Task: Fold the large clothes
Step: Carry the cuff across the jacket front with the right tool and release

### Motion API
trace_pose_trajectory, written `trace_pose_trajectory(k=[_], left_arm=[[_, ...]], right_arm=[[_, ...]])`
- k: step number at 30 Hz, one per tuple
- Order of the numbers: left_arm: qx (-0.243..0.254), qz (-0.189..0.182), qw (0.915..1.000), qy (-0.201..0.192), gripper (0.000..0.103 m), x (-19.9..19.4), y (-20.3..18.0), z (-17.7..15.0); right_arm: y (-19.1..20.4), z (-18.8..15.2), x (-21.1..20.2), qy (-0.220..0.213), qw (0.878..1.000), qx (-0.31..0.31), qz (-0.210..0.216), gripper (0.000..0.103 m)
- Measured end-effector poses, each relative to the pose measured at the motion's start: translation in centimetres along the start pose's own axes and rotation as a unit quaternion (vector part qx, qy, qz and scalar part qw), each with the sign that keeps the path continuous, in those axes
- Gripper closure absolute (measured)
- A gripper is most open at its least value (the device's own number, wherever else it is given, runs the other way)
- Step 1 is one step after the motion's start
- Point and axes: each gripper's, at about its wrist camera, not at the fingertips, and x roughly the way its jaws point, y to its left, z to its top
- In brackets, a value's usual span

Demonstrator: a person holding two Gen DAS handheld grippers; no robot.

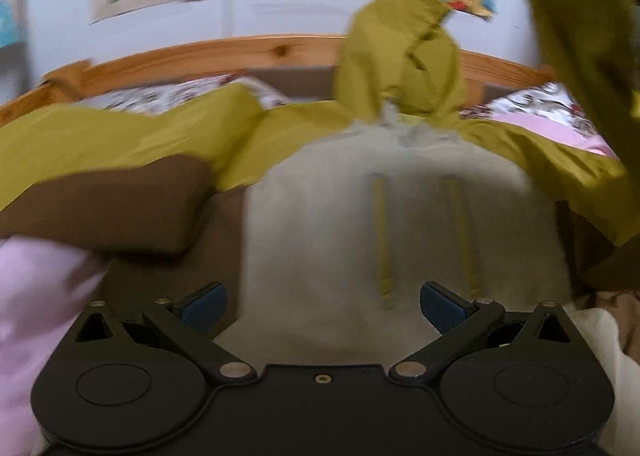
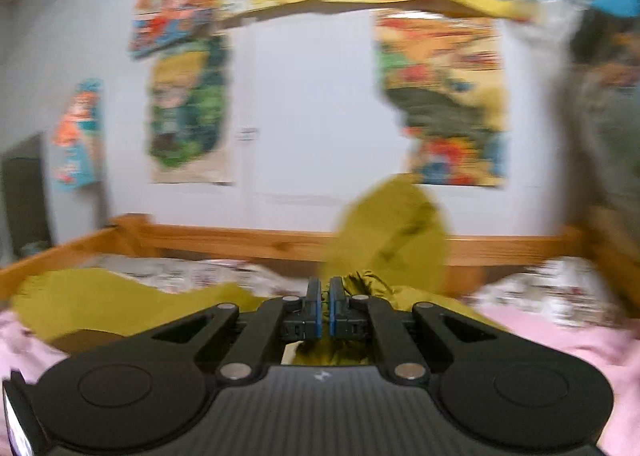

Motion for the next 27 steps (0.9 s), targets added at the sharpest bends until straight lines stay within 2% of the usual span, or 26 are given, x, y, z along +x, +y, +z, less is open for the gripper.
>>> trace_pose_trajectory(k=[1, 5, 7, 9, 11, 12, 15, 17, 19, 21, 24, 26, 27], left_arm=[[-0.006, 0.013, 0.9999, 0.000, 0.001, -0.4, 0.7, -0.4], [-0.026, 0.050, 0.9984, 0.003, 0.001, -1.8, 3.2, -1.7], [-0.032, 0.055, 0.9980, 0.000, 0.001, -2.4, 4.1, -2.2], [-0.035, 0.049, 0.9982, -0.005, 0.001, -2.7, 4.4, -2.3], [-0.042, 0.033, 0.9985, -0.012, 0.001, -2.9, 4.5, -2.4], [-0.046, 0.020, 0.9986, -0.017, 0.001, -3.0, 4.6, -2.4], [-0.055, -0.015, 0.9979, -0.031, 0.001, -2.8, 4.2, -2.3], [-0.053, -0.030, 0.9975, -0.036, 0.001, -1.8, 3.7, -1.6], [-0.052, -0.036, 0.9973, -0.038, 0.001, -0.4, 3.2, -1.0], [-0.050, -0.035, 0.9977, -0.029, 0.001, 1.2, 2.8, -0.5], [-0.058, -0.048, 0.9971, 0.005, 0.001, 4.4, 2.9, 0.7], [-0.061, -0.050, 0.9968, 0.016, 0.008, 6.0, 2.8, 1.1], [-0.052, -0.039, 0.9977, 0.022, 0.019, 6.9, 2.5, 1.2]], right_arm=[[0.9, 0.0, 0.8, 0.007, 1.000, 0.010, -0.001, 0.099], [4.2, -1.4, 4.4, 0.052, 0.994, 0.023, 0.092, 0.097], [4.7, -2.4, 5.5, 0.073, 0.990, 0.039, 0.118, 0.083], [4.4, -3.6, 5.7, 0.086, 0.986, 0.064, 0.129, 0.047], [3.4, -4.7, 4.7, 0.080, 0.983, 0.073, 0.145, 0.034], [2.6, -5.1, 4.2, 0.078, 0.983, 0.075, 0.145, 0.032], [-1.3, -6.6, 2.5, 0.075, 0.987, 0.087, 0.110, 0.015], [-4.8, -8.2, 1.1, 0.077, 0.990, 0.103, 0.055, 0.010], [-8.8, -9.7, -0.2, 0.091, 0.989, 0.117, -0.022, 0.010], [-12.4, -11.0, -1.1, 0.111, 0.981, 0.131, -0.093, 0.010], [-16.6, -12.5, -2.1, 0.126, 0.967, 0.159, -0.156, 0.010], [-18.9, -13.1, -2.2, 0.133, 0.960, 0.180, -0.170, 0.010], [-19.8, -13.3, -2.0, 0.134, 0.957, 0.186, -0.178, 0.010]])
